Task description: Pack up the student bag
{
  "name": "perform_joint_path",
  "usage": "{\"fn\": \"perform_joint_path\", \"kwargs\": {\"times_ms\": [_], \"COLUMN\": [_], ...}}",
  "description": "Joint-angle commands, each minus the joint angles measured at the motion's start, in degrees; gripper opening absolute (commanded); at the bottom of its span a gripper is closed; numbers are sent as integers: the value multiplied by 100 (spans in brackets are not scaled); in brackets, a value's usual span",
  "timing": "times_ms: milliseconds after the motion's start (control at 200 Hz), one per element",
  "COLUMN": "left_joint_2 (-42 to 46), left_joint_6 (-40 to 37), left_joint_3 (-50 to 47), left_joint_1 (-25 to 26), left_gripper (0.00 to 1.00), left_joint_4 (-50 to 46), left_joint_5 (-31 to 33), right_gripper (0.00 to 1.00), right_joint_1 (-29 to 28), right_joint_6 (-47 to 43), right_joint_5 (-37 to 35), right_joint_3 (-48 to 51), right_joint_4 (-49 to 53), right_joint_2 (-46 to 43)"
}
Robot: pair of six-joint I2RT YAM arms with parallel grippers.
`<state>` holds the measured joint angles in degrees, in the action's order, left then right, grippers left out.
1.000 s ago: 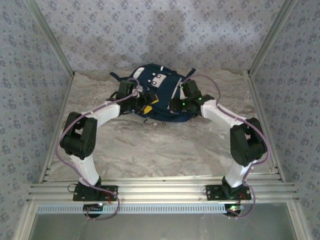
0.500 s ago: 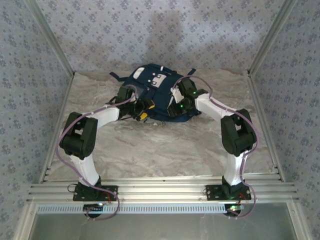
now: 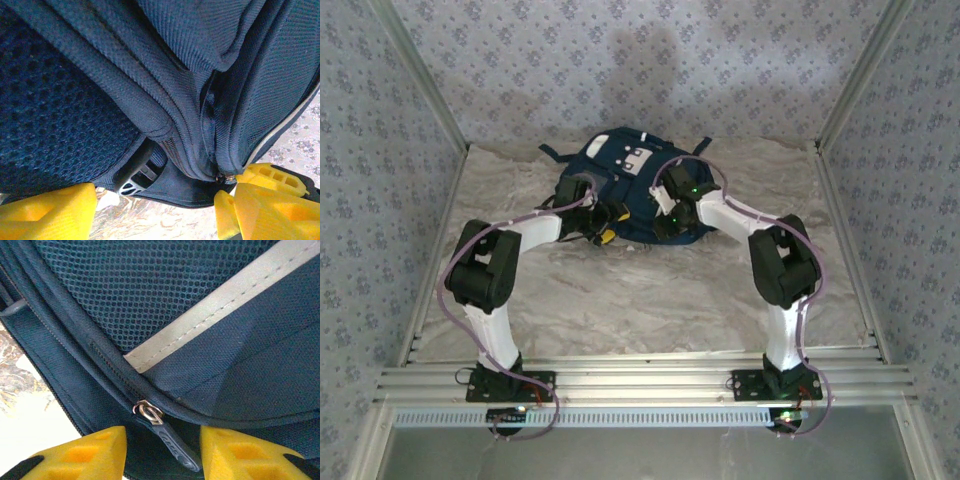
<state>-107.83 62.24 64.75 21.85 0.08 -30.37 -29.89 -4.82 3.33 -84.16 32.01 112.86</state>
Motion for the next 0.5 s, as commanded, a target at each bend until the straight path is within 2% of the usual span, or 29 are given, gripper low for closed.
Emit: {"fn": "perform_joint_path", "kwargs": {"times_ms": [0, 85, 195, 495], "left_joint_2": [-90, -63, 17, 453], "left_joint_6": [43, 51, 138, 715], "left_joint_3": [183, 172, 121, -280], "left_joint_1": [-36, -64, -60, 195], "left_gripper": [73, 73, 73, 73], "left_joint_4": [28, 19, 105, 648], "left_joint_5": [-57, -61, -91, -30], "right_gripper": [34, 16, 1, 0], "right_joint_1": [-85, -86, -78, -109], "right_joint_6": [-177, -170, -130, 688], "right_joint_5": [49, 193, 417, 1642], "right_joint_3": [-92, -118, -101, -539], "right_joint_4": [104, 134, 130, 31], "right_joint_2": [221, 202, 130, -165]}}
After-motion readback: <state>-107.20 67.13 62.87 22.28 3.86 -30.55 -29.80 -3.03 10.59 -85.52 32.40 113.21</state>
